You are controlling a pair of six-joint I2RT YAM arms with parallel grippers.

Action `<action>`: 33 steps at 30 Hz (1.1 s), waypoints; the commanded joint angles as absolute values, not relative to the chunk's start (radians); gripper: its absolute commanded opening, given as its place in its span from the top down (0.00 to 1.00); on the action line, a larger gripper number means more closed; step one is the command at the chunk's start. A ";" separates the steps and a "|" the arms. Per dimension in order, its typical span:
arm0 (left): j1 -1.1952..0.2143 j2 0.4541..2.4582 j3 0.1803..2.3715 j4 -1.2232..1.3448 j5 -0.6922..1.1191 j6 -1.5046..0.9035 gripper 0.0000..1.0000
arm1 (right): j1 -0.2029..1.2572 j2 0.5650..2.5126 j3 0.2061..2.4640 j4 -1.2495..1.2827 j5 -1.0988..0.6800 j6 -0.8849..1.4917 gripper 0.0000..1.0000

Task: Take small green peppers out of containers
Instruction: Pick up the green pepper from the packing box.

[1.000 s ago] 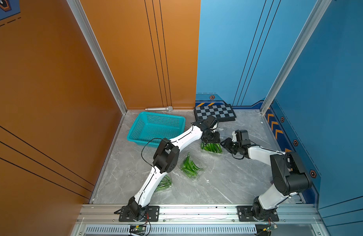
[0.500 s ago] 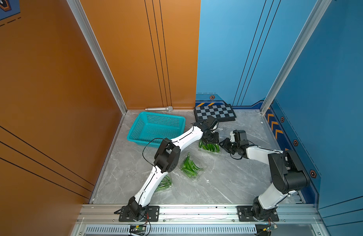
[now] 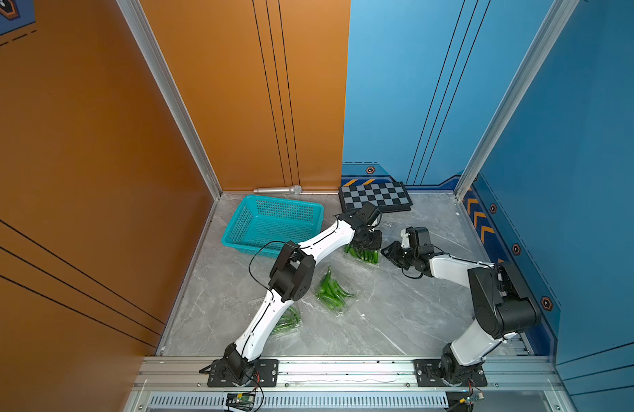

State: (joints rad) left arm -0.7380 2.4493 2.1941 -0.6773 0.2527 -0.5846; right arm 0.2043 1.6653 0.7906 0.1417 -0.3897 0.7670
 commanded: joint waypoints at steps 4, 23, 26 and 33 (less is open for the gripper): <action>-0.732 2.395 2.138 -0.694 0.239 -0.547 1.00 | 0.209 1.645 0.788 0.111 -0.394 0.736 0.68; -0.701 2.182 1.957 -0.694 0.246 -0.460 1.00 | 0.207 1.652 0.821 0.077 -0.394 0.726 0.49; -0.697 2.159 1.942 -0.693 0.244 -0.452 1.00 | 0.208 1.652 0.822 0.079 -0.391 0.725 0.45; -0.685 2.086 1.903 -0.693 0.237 -0.443 1.00 | 0.206 1.648 0.834 0.069 -0.387 0.720 0.38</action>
State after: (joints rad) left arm -0.7006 2.1414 1.9240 -0.6773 0.2497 -0.4664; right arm 0.2039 1.6650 0.8112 0.0990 -0.3927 0.7361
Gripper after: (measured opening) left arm 0.215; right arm 0.617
